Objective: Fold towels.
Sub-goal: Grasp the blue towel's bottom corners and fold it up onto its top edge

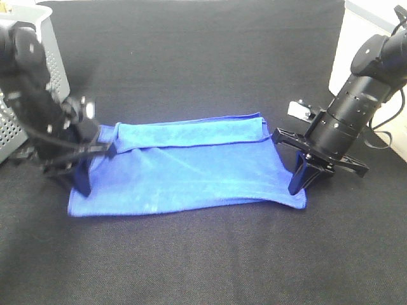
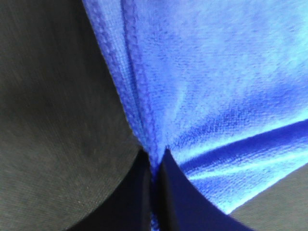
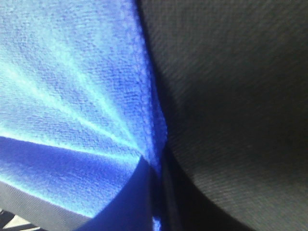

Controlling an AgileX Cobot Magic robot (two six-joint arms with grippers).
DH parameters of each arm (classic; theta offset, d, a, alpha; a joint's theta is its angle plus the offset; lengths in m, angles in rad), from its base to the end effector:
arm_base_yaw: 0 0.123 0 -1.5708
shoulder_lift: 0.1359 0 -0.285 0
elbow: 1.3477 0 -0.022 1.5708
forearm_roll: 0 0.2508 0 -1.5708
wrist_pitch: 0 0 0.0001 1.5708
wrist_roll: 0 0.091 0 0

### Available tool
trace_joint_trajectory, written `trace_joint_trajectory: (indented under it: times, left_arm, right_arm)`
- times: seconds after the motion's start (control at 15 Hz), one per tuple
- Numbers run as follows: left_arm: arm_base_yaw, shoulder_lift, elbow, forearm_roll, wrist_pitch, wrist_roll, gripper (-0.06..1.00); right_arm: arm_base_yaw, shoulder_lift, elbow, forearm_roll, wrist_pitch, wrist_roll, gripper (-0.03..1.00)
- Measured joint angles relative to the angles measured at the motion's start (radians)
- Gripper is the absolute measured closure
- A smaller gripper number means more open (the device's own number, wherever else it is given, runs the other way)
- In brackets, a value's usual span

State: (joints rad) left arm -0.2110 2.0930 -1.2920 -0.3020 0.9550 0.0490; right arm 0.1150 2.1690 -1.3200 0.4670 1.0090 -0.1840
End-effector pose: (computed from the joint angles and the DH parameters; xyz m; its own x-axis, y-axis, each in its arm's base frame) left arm 0.3586 -0.0994 0.1129 -0.9907 0.0845 0.1065 0.0581 0.9714 -0.2303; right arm 0.3686 0.0775 0.0942 -0.9835 -0.0407 0.1763 0.0267 0.9310 0.3642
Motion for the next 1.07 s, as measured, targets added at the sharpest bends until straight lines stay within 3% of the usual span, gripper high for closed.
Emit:
trace_joint_trajectory:
  times: [0.27, 0.73, 1.07]
  left_arm:
    - [0.001, -0.015, 0.009, 0.001, -0.043, 0.006, 0.93]
    - [0.058, -0.007, -0.221, 0.007, -0.092, -0.016, 0.93]
    - [0.071, 0.168, -0.433, 0.026, -0.122, -0.016, 0.93]
  right_arm:
    - [0.000, -0.004, -0.036, 0.011, -0.025, -0.014, 0.97]
    - [0.000, 0.063, -0.350, 0.013, -0.036, -0.011, 0.97]
    - [0.000, 0.220, -0.591, 0.010, -0.013, -0.008, 0.97]
